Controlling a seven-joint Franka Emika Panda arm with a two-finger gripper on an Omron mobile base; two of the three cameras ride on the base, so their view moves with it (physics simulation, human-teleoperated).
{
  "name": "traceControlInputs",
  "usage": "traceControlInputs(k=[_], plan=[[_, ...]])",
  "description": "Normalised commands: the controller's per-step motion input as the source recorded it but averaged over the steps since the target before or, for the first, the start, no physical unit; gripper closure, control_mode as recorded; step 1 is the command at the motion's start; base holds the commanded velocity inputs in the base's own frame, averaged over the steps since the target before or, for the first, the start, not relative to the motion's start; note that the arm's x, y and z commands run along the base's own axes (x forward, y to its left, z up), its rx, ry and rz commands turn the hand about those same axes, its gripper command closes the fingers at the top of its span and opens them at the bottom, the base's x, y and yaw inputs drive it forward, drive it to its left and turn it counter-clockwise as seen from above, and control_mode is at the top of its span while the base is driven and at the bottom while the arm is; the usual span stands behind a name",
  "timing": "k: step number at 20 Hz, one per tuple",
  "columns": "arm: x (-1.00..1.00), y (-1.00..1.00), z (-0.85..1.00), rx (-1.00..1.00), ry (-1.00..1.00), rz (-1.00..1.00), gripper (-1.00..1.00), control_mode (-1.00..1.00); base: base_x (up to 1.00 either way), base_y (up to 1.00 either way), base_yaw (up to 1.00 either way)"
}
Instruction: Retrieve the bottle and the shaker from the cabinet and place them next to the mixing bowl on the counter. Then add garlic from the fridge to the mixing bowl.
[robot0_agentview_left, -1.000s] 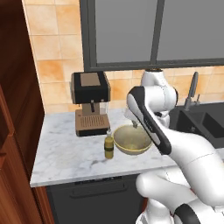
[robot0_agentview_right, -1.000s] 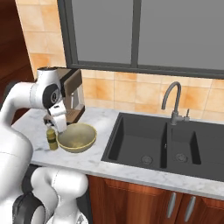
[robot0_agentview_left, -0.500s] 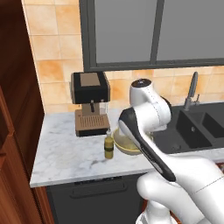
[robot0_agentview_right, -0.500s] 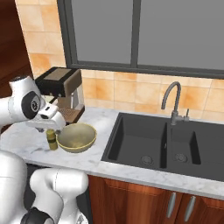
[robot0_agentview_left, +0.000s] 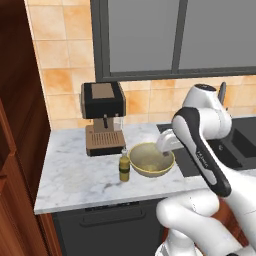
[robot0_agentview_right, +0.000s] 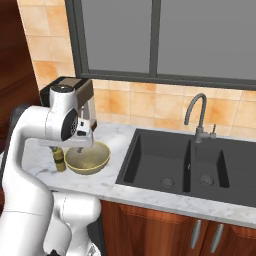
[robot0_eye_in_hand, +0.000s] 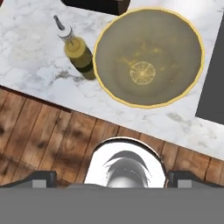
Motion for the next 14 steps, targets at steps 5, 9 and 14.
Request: traceControlInputs(k=[5,9,14], plan=[[-0.01,-0.01,-0.2,0.0,0.0,-0.01,-1.0,-1.0,0.0,0.0,0.0],[0.0,0.0,-0.27,0.0,0.04,-0.14,-1.0,-1.0,0.0,0.0,0.0],[-0.02,0.0,-0.24,-0.1,0.06,-0.38,-1.0,-1.0,0.0,0.0,0.0]])
